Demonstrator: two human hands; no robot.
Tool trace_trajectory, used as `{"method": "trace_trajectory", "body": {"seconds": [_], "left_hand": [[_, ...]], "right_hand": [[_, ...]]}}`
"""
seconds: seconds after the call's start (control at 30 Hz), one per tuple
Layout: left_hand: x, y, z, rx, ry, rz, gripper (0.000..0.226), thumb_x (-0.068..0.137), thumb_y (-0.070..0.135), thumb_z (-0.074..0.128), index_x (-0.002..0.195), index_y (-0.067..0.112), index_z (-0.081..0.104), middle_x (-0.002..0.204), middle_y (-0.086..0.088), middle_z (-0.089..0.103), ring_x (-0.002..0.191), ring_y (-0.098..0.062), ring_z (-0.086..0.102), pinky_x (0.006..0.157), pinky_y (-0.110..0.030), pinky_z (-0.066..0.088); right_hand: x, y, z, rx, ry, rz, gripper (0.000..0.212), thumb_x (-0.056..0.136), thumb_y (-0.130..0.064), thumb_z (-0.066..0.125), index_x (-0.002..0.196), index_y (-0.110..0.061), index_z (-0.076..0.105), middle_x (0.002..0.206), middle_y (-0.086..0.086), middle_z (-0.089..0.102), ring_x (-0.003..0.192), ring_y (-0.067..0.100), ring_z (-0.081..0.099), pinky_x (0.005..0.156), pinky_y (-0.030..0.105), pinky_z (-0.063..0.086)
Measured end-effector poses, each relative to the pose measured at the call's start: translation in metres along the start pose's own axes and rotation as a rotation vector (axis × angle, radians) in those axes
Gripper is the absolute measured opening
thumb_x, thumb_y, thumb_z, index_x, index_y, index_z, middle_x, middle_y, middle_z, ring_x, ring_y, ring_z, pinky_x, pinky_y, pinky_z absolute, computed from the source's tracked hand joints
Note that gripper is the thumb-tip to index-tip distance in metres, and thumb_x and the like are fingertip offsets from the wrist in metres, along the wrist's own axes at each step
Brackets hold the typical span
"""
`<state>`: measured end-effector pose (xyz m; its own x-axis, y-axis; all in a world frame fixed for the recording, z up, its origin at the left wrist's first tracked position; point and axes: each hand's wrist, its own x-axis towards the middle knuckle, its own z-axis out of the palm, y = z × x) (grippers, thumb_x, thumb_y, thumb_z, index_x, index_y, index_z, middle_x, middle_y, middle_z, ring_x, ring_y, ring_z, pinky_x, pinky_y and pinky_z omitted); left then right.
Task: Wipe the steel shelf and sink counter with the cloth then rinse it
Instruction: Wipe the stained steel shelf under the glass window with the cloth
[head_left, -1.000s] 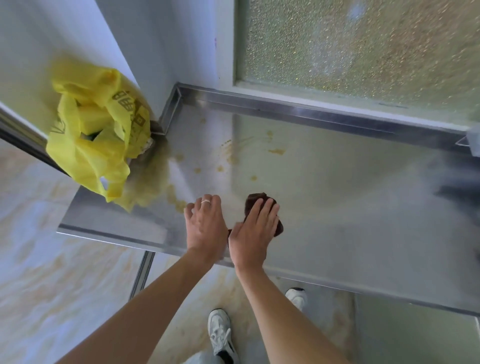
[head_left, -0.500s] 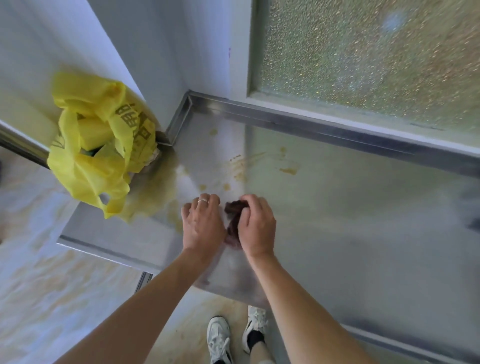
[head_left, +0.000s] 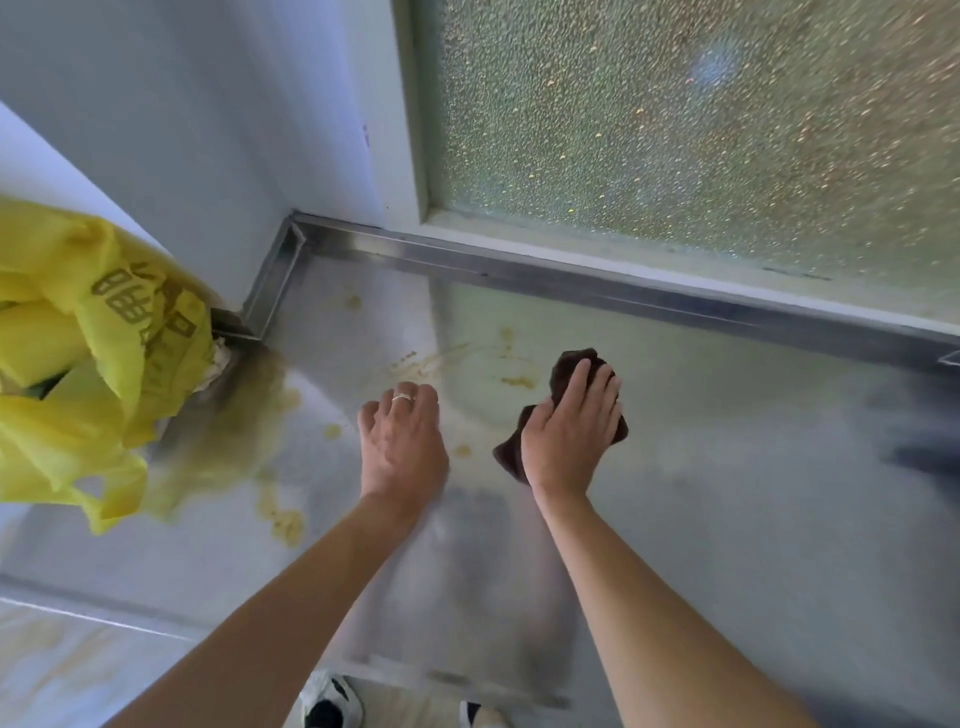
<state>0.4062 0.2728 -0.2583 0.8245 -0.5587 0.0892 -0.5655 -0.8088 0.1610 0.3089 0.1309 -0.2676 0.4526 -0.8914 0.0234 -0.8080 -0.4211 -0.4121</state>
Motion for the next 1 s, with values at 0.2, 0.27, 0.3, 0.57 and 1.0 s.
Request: {"method": "trace_trajectory", "body": {"seconds": [0.2, 0.27, 0.3, 0.57, 1.0], "left_hand": [[0.018, -0.021, 0.005, -0.065, 0.012, 0.054, 0.022, 0.078, 0.007, 0.061, 0.092, 0.022, 0.056, 0.098, 0.001, 0.060, 0.085, -0.024, 0.058, 0.085, -0.035, 0.036], [0.024, -0.031, 0.003, -0.102, 0.017, 0.068, 0.025, 0.076, 0.007, 0.064, 0.093, 0.023, 0.057, 0.100, 0.002, 0.060, 0.088, -0.023, 0.058, 0.087, -0.034, 0.035], [0.026, -0.036, 0.002, -0.112, 0.019, 0.073, 0.026, 0.076, 0.007, 0.065, 0.095, 0.024, 0.058, 0.102, 0.002, 0.061, 0.090, -0.023, 0.058, 0.087, -0.034, 0.034], [0.047, -0.085, -0.017, -0.143, -0.022, 0.040, 0.016, 0.081, 0.008, 0.061, 0.093, 0.019, 0.061, 0.102, -0.001, 0.062, 0.093, -0.026, 0.058, 0.088, -0.037, 0.036], [0.066, -0.052, -0.033, -0.124, -0.087, 0.098, 0.024, 0.084, 0.011, 0.062, 0.108, 0.018, 0.063, 0.115, -0.004, 0.062, 0.104, -0.027, 0.059, 0.092, -0.038, 0.039]], "right_hand": [[0.031, -0.041, 0.018, 0.055, -0.079, -0.138, 0.063, 0.098, -0.015, 0.045, 0.159, -0.014, 0.028, 0.167, 0.009, 0.025, 0.157, 0.028, 0.013, 0.128, 0.042, 0.010], [0.034, -0.057, 0.025, 0.066, -0.090, -0.179, 0.063, 0.096, -0.014, 0.046, 0.158, -0.017, 0.032, 0.166, 0.007, 0.029, 0.156, 0.027, 0.017, 0.127, 0.041, 0.013], [0.033, -0.066, 0.030, 0.074, -0.096, -0.210, 0.063, 0.095, -0.014, 0.046, 0.157, -0.018, 0.035, 0.165, 0.006, 0.031, 0.155, 0.027, 0.019, 0.127, 0.041, 0.014], [-0.010, -0.144, 0.061, 0.254, -0.114, -0.403, 0.058, 0.084, -0.004, 0.054, 0.141, -0.013, 0.058, 0.150, 0.010, 0.053, 0.146, 0.030, 0.041, 0.118, 0.046, 0.034], [0.016, -0.102, 0.009, 0.427, 0.184, -0.059, 0.030, 0.084, 0.004, 0.053, 0.108, -0.006, 0.069, 0.106, 0.009, 0.068, 0.098, 0.029, 0.062, 0.091, 0.040, 0.050]]}}
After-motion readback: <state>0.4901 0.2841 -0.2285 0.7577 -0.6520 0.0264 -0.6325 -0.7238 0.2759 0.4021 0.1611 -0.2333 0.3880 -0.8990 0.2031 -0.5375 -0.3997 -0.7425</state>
